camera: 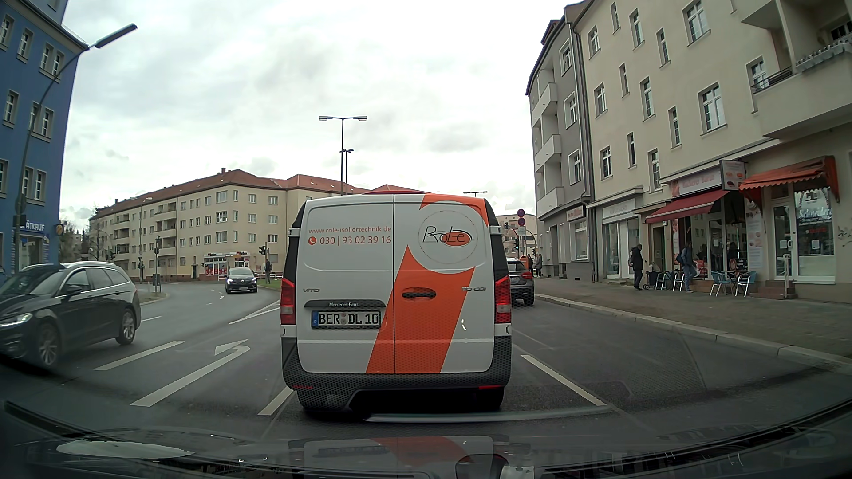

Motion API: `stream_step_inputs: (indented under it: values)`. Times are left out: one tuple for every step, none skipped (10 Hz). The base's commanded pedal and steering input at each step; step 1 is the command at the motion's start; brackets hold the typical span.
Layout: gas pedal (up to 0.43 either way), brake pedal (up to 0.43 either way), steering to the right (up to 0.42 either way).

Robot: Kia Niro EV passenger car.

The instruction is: Follow the waypoints while adhering to traffic rules and regulations

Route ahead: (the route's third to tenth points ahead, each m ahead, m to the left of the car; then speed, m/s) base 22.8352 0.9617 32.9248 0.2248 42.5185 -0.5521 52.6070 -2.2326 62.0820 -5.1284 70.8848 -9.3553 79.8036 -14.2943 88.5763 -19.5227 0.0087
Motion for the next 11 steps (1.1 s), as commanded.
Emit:
stream_step_inputs:
  values:
    - [0.000, 0.384, -0.026]
    - [0.000, 0.384, -0.026]
    - [0.000, 0.384, -0.026]
    - [0.000, 0.384, -0.026]
    - [0.000, 0.384, -0.026]
    - [0.000, 0.384, -0.026]
    - [0.000, 0.384, -0.026]
    - [0.000, 0.384, -0.026]
    - [0.000, 0.384, -0.026]
    - [0.000, 0.384, -0.026]
    - [0.000, 0.384, -0.026]
